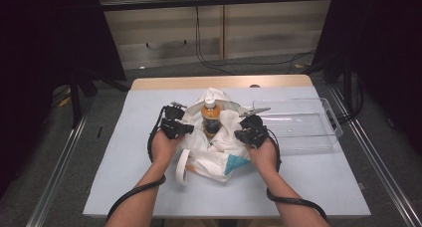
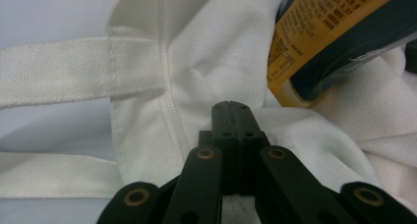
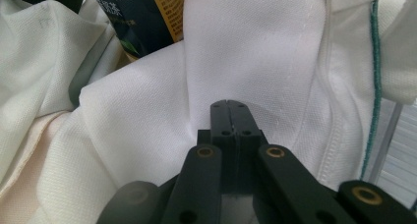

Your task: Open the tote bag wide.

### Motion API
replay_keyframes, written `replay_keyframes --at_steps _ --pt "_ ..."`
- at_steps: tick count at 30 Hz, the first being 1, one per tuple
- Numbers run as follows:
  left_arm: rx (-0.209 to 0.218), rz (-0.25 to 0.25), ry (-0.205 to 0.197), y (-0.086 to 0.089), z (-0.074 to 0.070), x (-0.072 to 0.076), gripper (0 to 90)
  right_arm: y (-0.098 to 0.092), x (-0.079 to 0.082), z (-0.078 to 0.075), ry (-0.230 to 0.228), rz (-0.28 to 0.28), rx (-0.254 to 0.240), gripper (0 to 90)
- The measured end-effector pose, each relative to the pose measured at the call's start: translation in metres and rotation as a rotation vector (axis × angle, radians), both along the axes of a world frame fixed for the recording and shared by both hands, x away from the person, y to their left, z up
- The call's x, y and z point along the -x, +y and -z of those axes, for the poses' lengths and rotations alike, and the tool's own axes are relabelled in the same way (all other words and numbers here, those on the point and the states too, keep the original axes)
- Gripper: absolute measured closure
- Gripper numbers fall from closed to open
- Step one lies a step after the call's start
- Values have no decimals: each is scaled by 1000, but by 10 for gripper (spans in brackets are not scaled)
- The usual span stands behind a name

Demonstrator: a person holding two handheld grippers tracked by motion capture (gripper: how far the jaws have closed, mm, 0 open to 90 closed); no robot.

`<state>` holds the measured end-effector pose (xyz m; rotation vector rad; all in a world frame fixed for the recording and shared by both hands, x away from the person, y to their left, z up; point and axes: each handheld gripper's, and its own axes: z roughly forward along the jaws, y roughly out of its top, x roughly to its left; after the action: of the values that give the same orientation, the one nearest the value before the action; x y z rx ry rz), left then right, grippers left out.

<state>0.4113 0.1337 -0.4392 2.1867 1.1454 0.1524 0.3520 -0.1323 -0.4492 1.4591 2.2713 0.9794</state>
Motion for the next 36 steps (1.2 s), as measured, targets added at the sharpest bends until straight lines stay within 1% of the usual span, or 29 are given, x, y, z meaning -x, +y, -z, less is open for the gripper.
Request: replay_keyframes --at_steps 3,4,6,7,8,9,12,13,14,15,18,21,22,23,24,26,27,28,29,31,33,34,35,36 --pt "-1 4 3 0 0 0 900 0 0 0 6 2 -11 900" --pt "0 3 4 1 -1 0 900 0 0 0 5 6 -7 900" --pt "6 0 5 1 -2 1 900 -1 0 0 6 8 -8 900" --pt "12 2 6 1 -3 1 900 -1 0 0 7 12 -18 900" --pt "22 -12 4 1 -5 1 900 -2 0 -1 15 20 -30 900" --pt "20 0 0 2 -7 1 900 -3 0 -1 15 21 -35 900" --pt "33 3 -11 3 -13 2 880 -3 0 -5 14 15 -38 897" --pt "50 -12 -15 3 -15 3 874 -3 0 -6 11 13 -37 895" --pt "35 14 -14 5 -19 2 867 -2 0 -7 9 14 -40 890" --pt "38 11 -20 5 -21 3 858 -2 0 -9 8 10 -43 884" --pt "64 -4 -33 4 -26 5 823 -1 0 -15 -5 12 -42 857" --pt "76 3 -28 3 -31 7 789 -2 0 -20 -7 12 -48 831" --pt "59 23 -28 5 -33 6 775 -2 0 -21 -9 14 -49 828" --pt "70 16 -39 5 -35 7 765 -2 0 -22 -8 12 -50 825" --pt "67 17 -39 5 -37 7 727 -2 0 -24 -8 10 -52 816" --pt "76 19 -36 7 -42 7 714 -3 0 -25 -8 10 -50 794" --pt "70 16 -44 9 -45 8 710 -3 0 -25 -9 7 -55 790" --pt "73 15 -50 10 -47 8 701 -3 0 -26 -10 7 -57 776" --pt "73 16 -49 12 -49 8 693 -3 0 -26 -10 9 -57 762" --pt "66 1 -60 15 -51 9 662 -1 0 -28 -11 6 -62 737" --pt "58 4 -60 20 -52 10 647 0 0 -28 -12 -2 -58 694" --pt "59 -2 -67 23 -51 11 630 1 0 -29 -11 -1 -56 676" --pt "68 -2 -61 26 -51 12 624 2 0 -29 -14 2 -55 665" --pt "65 -4 -56 28 -51 13 622 2 -1 -30 -11 0 -55 655"
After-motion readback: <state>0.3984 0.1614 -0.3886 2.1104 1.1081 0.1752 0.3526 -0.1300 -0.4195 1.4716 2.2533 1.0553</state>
